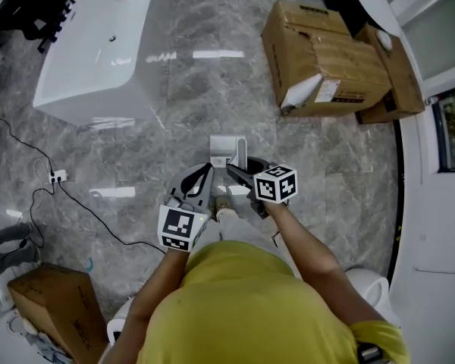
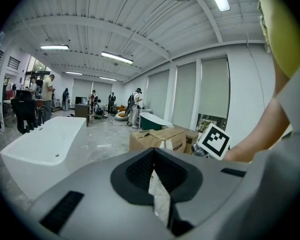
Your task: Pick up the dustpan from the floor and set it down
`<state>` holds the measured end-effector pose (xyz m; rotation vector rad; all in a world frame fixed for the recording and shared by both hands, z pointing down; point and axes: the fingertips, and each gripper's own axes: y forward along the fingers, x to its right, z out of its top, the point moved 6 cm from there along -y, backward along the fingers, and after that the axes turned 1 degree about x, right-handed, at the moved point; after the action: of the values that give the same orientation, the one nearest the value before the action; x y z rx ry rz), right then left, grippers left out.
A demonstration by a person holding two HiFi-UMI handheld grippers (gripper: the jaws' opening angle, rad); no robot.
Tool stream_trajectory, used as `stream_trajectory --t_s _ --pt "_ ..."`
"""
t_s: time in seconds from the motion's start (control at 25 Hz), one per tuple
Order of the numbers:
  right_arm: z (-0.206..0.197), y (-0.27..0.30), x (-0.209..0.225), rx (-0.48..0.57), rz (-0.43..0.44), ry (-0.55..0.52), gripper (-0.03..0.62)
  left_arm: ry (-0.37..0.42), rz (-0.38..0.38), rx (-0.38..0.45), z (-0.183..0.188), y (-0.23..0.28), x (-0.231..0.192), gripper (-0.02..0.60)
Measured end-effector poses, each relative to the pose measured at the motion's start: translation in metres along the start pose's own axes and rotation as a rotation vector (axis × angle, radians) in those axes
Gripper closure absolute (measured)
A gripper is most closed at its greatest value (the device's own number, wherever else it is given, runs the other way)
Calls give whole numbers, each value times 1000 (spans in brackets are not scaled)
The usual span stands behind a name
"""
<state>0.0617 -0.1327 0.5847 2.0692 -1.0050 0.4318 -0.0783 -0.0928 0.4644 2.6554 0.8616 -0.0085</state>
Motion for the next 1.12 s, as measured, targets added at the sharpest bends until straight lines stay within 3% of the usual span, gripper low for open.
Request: stream_trajectory --t_s 0.32,0.48,0.64,0.8,0.88,1.12 --pt "-11 6 13 -26 -46 18 381 0 -12 5 -2 0 5 581" --pt "-11 2 22 -50 -146 21 362 -6 -12 6 -3 1 6 580" --pt "-12 -9 26 -87 -228 77 219 -4 -19 6 -3 3 9 580" --pt "-4 -38 21 -13 -338 70 210 1 -31 19 2 6 10 580" --pt "6 -54 13 51 -394 18 241 4 -35 27 5 7 11 581" --pt "57 -101 -25 304 -515 -185 522 23 -34 72 24 12 13 580"
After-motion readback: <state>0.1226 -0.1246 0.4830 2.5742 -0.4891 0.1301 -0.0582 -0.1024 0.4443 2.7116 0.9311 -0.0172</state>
